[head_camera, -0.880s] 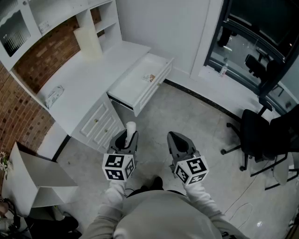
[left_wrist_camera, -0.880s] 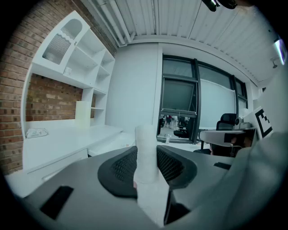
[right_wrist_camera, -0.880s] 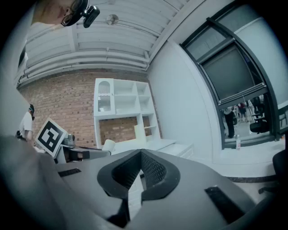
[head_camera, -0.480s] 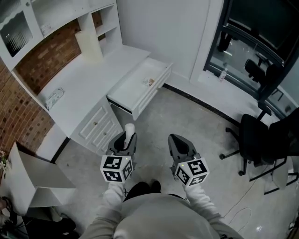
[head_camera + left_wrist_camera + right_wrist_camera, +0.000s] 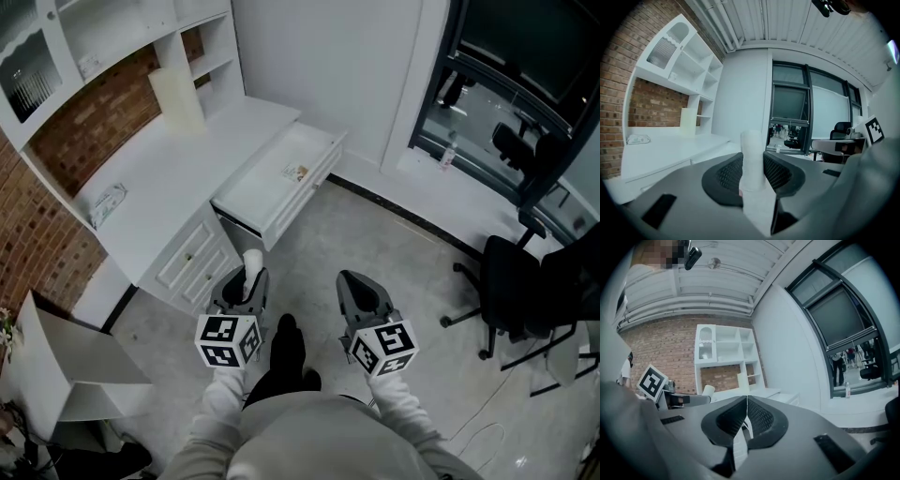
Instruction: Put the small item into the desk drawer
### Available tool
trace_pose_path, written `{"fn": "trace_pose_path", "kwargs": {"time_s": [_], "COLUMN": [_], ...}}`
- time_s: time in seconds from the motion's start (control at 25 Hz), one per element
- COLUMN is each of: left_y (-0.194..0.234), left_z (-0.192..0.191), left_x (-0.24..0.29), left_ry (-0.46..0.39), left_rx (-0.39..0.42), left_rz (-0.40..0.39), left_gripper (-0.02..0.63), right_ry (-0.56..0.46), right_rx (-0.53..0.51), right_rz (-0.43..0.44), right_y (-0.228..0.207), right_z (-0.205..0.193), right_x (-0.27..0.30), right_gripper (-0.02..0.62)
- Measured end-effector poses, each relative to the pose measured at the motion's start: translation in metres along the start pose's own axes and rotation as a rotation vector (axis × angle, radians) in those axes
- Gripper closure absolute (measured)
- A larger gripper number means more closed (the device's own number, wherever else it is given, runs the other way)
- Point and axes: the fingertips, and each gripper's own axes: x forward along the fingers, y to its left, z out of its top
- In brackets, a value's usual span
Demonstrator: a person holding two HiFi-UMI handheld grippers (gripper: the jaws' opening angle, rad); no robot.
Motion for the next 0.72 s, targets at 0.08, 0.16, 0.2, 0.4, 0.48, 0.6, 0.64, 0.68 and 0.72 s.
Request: {"fn": "trace_pose_path", "kwargs": {"time_s": [0.08,0.16,0.2,0.4,0.48,0.6,0.64,0.68,0.72], "left_y": [0.005,0.011,0.014,0.032,0.039,0.051,0.056,0.062,0.068], "left_z": [0.004,0.008,0.010,0.019,0.022,0.027,0.028,0.030,0.031], "left_x": [0.010,0.022,0.029,0.066,0.081,0.104,0.112,0.119,0.126], "left_ry": [-0.002,-0.004,-0.004,-0.003,-0.002,0.001,0.002,0.003,0.004], "left_rx": [0.000,-0.001,-0.001,0.005,0.009,0.011,0.011,0.010,0.008], "left_rz": [0.003,0.004,0.003,0.001,0.000,-0.004,-0.005,-0.005,-0.005], "left_gripper": [0.465,0.465,0.465,0.465,0.465,0.465,0.465,0.465,0.465], "right_ry": [0.000,-0.001,-0.002,0.002,0.002,0.003,0.004,0.004,0.004], "right_rx": [0.004,0.007,0.007,0.017,0.020,0.020,0.020,0.019,0.019], "right_rz": [-0.005,-0.006,-0.006,-0.016,-0.019,-0.024,-0.026,-0.027,-0.027], "right_y": [-0.007,-0.014,-0.018,-0.038,-0.046,-0.057,-0.059,-0.062,-0.064], "right_z": [0.002,0.004,0.006,0.011,0.013,0.015,0.016,0.017,0.018], "right_x": [0.009,0.019,0.024,0.056,0.070,0.095,0.104,0.114,0.123], "right_gripper": [0.568,0.568,0.568,0.568,0.568,0.568,0.568,0.568,0.568]}}
